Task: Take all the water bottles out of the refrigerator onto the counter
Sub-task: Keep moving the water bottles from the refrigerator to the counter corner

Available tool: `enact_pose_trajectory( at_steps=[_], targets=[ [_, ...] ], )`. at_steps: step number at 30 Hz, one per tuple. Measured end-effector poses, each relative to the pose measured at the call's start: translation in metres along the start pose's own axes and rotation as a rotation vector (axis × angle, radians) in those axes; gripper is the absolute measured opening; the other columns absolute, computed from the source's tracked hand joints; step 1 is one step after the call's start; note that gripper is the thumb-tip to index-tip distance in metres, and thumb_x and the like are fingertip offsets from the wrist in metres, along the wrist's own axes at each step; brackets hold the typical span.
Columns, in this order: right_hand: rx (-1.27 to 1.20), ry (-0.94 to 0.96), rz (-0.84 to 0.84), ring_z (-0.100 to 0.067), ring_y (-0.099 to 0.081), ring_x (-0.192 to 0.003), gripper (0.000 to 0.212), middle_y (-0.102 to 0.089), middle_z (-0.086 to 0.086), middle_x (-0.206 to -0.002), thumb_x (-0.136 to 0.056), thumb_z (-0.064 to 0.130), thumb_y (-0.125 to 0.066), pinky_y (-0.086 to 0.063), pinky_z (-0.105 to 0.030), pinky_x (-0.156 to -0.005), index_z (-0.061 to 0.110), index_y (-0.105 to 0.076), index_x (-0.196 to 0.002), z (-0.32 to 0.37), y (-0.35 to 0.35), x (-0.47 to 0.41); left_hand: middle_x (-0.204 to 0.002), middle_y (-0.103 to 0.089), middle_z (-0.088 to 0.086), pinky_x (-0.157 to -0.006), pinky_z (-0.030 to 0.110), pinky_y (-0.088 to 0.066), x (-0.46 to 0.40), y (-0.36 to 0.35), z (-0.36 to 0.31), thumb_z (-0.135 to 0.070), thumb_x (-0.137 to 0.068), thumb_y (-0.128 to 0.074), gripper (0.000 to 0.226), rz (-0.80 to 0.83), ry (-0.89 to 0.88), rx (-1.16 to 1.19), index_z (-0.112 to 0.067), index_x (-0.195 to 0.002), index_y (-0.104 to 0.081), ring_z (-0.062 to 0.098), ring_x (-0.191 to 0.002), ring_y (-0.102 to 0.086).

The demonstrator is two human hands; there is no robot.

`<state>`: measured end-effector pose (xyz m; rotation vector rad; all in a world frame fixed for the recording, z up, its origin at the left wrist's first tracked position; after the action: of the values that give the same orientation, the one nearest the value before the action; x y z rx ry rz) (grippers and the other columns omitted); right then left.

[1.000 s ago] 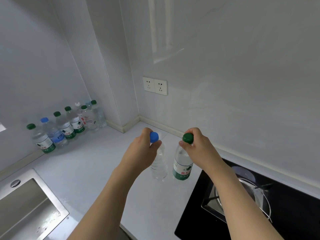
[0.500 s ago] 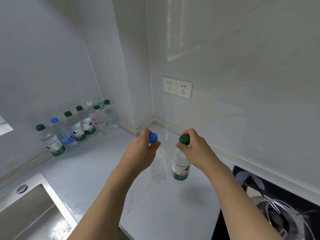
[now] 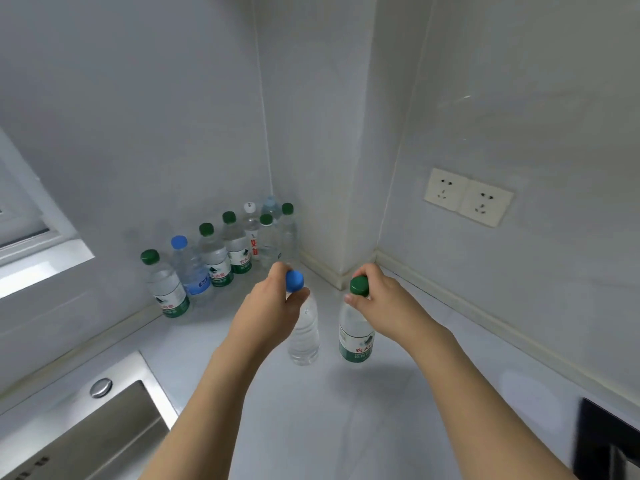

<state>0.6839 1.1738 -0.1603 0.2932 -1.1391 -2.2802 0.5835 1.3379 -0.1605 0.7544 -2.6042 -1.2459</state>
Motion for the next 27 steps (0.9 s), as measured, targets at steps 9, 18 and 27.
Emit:
enact_pose_trajectory(
  at_steps=[9,18,27],
  targets=[
    [-0.033,0.069,0.074,-0.018,-0.05,-0.082,0.029,-0.051,0.003,-0.093,-0.094,0.035,-0.058,-0.041,-0.031,-0.072,0.02,-0.042,-0.113,0.076,-0.079,-0.099,-0.076,-0.053,-0.002,-0.057,0.034,-0.037,-0.052,0.042,0.108,-0.032,-0.095,-0.055,0.021,-0.049,0.113,-0.029,-0.018,-0.104,-0.042,0.024,-0.069,-0.051],
    [-0.047,0.065,0.091,-0.017,-0.05,-0.077,0.03,-0.052,0.001,-0.093,-0.092,0.033,-0.06,-0.04,-0.029,-0.069,0.019,-0.043,-0.113,0.098,-0.132,-0.182,-0.079,-0.056,0.003,-0.055,0.034,-0.035,-0.106,0.038,0.163,-0.031,-0.095,-0.054,0.021,-0.035,0.13,0.015,-0.018,-0.106,-0.042,0.025,-0.067,-0.049],
    [-0.072,0.109,0.125,-0.006,-0.047,-0.068,0.027,-0.054,0.005,-0.091,-0.09,0.025,-0.064,-0.038,-0.025,-0.061,0.02,-0.049,-0.111,0.096,-0.165,-0.242,-0.078,-0.055,0.002,-0.057,0.032,-0.037,-0.144,0.015,0.186,-0.028,-0.097,-0.053,0.023,-0.055,0.128,0.055,-0.017,-0.115,-0.044,0.023,-0.067,-0.05]
  ],
)
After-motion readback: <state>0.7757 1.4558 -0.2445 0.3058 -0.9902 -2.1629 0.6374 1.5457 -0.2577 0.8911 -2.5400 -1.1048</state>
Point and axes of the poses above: each hand's wrist, its own x-axis away from the middle knuckle, its own y-axis out of the back of the hand, z = x × y, the point moved 5 cm from there along -x, towards the middle knuckle
